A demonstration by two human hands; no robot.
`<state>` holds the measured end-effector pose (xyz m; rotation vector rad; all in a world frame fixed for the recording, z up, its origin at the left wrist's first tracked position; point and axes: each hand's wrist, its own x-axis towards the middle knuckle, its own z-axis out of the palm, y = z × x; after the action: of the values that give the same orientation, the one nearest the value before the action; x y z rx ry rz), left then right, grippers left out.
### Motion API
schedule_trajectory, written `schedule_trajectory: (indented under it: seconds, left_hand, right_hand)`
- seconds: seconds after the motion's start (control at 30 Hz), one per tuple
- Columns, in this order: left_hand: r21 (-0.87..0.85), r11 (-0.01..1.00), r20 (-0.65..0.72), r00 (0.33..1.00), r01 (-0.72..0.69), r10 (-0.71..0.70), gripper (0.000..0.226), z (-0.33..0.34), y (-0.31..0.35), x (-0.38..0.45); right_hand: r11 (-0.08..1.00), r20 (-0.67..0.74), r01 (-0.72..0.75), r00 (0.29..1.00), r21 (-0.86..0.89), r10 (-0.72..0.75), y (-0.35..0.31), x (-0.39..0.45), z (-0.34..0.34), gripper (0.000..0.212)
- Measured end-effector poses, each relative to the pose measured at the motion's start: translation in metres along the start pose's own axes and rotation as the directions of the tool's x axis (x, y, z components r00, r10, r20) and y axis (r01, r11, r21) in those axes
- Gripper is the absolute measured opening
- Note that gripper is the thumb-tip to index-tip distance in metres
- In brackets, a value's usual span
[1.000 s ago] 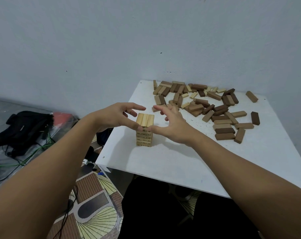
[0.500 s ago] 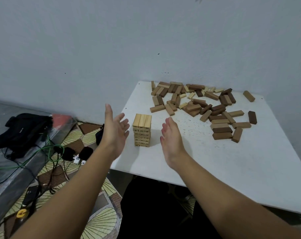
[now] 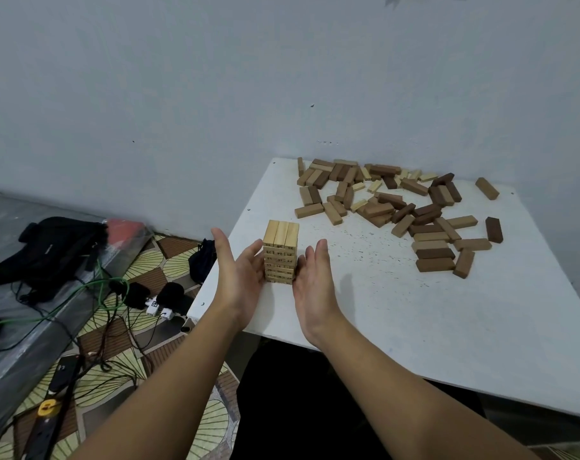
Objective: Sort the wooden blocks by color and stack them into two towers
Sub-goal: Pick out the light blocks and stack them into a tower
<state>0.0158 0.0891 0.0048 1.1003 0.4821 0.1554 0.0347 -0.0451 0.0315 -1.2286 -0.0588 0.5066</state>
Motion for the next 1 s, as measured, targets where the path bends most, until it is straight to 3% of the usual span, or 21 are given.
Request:
schedule_trajectory:
  seconds: [0.2,0.3,0.4,0.5,0.57,0.67,0.77,0.87,0.93,1.0]
  left_hand:
    - [0.019,1.000,0.008,1.000,0.023,-0.024,0.138,-0.001,0.001,0.000]
    - [0.042,0.999,-0.040,0.999,-0.002,0.003,0.133,0.002,0.010,-0.004]
    - [0.139,0.986,-0.123,0.987,-0.090,0.108,0.115,0.003,0.030,-0.002]
    - [0.301,0.938,-0.199,0.950,-0.174,0.240,0.081,0.014,0.065,0.004]
    - [0.460,0.865,-0.214,0.921,-0.199,0.325,0.052,0.031,0.087,0.008]
    - [0.666,0.700,-0.068,0.913,-0.259,0.403,0.029,0.071,0.105,0.017]
    - [0.834,0.464,0.123,0.920,-0.300,0.373,0.029,0.118,0.101,0.034]
    - [0.920,0.237,0.222,0.913,-0.312,0.343,0.034,0.164,0.072,0.055]
    - [0.933,0.197,0.235,0.925,-0.301,0.300,0.034,0.192,0.040,0.065]
    - [0.948,0.170,0.219,0.939,-0.269,0.264,0.034,0.209,0.007,0.073]
  right_hand:
    - [1.000,-0.007,-0.022,1.000,0.014,0.022,-0.002,-0.002,-0.001,0.053]
    - [0.997,-0.028,0.001,1.000,-0.076,-0.003,0.000,0.006,-0.015,0.057]
    - [0.982,-0.044,-0.014,0.999,-0.189,0.006,-0.011,0.012,-0.037,0.076]
    - [0.956,-0.094,0.029,0.994,-0.293,-0.059,-0.030,0.025,-0.069,0.072]
    - [0.914,-0.116,0.072,0.985,-0.400,-0.128,-0.047,0.034,-0.092,0.062]
    - [0.811,-0.122,0.102,0.970,-0.576,-0.209,-0.070,0.049,-0.123,0.053]
    - [0.632,-0.070,0.143,0.951,-0.761,-0.300,-0.088,0.065,-0.151,0.051]
    - [0.394,-0.013,0.093,0.966,-0.914,-0.258,-0.102,0.075,-0.179,0.048]
    - [0.263,0.007,0.065,0.976,-0.963,-0.217,-0.111,0.080,-0.198,0.046]
    - [0.208,0.037,0.082,0.976,-0.975,-0.215,-0.116,0.085,-0.212,0.048]
